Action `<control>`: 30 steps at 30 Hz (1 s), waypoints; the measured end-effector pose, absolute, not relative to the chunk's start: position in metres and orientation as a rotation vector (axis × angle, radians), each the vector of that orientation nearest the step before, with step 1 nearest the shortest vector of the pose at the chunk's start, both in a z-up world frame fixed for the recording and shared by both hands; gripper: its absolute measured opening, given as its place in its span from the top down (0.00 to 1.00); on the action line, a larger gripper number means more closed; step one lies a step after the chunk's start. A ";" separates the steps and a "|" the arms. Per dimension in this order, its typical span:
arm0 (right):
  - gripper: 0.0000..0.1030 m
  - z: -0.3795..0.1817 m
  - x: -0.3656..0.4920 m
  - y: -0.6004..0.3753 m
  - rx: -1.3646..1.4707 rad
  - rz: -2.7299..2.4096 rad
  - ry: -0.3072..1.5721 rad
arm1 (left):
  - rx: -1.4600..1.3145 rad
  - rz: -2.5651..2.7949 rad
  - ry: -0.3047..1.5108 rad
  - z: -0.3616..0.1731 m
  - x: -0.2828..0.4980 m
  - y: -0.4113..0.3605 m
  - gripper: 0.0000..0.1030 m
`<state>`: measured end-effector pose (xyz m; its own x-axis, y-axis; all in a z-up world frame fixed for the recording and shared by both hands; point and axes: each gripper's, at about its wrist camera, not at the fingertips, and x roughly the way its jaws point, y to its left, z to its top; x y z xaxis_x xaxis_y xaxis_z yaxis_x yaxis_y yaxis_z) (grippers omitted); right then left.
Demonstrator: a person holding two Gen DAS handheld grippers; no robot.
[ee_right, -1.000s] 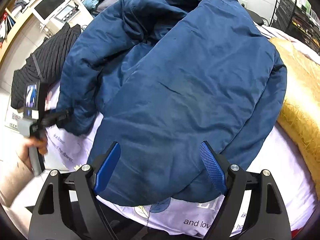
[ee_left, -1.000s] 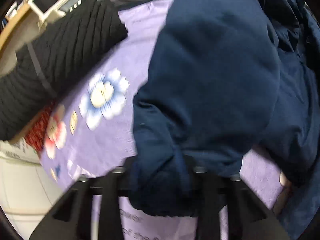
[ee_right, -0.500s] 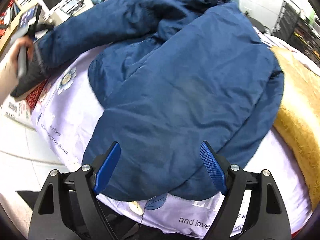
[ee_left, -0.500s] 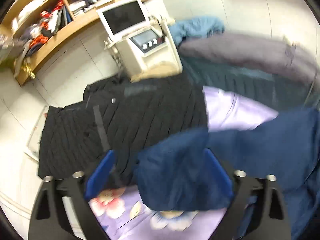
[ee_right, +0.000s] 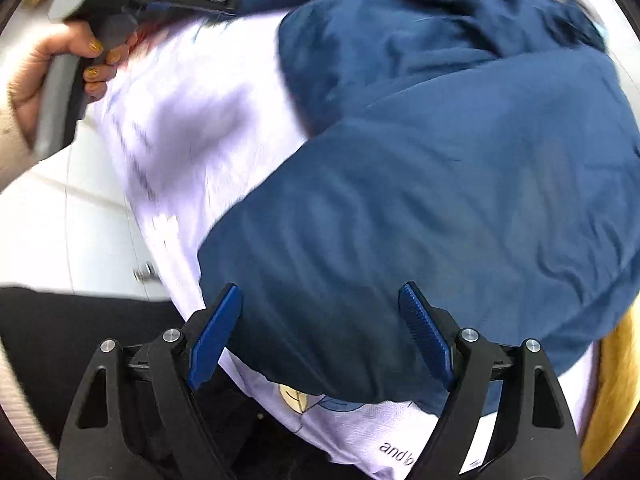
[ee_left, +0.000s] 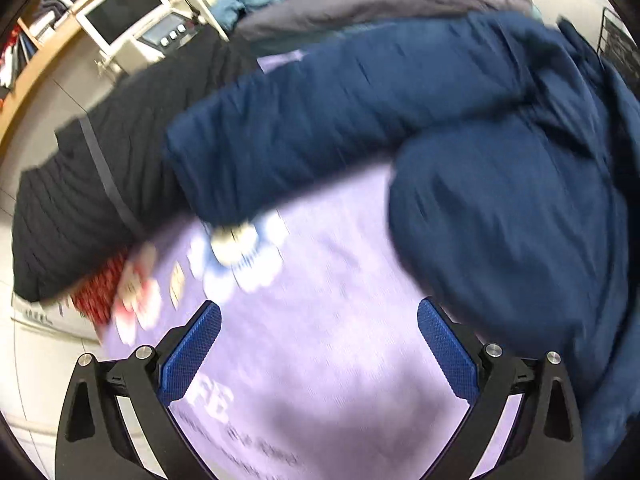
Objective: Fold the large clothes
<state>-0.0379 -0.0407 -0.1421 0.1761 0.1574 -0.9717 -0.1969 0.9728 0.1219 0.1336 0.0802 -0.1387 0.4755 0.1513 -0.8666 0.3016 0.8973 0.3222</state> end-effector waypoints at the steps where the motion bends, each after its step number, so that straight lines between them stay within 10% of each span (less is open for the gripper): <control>1: 0.21 -0.147 -0.038 -0.035 -0.076 0.252 1.378 | 0.468 -0.102 1.093 -0.142 0.126 0.080 0.06; 7: 0.24 -0.168 -0.044 -0.022 -0.273 0.253 1.374 | 0.447 -0.115 1.138 -0.147 0.108 0.085 0.06; 12: 0.83 -0.162 -0.056 -0.020 -0.370 0.261 1.308 | 0.447 -0.116 1.141 -0.147 0.103 0.080 0.06; 30: 0.99 -0.017 -0.083 -0.267 0.344 -0.294 0.950 | 0.448 -0.166 1.158 -0.146 0.084 0.047 0.06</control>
<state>-0.0828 -0.2667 -0.0170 0.5494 -0.0940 -0.8302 0.3914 0.9068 0.1564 0.0839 0.0473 -0.1458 0.4003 0.1018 -0.9107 0.3532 0.8999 0.2558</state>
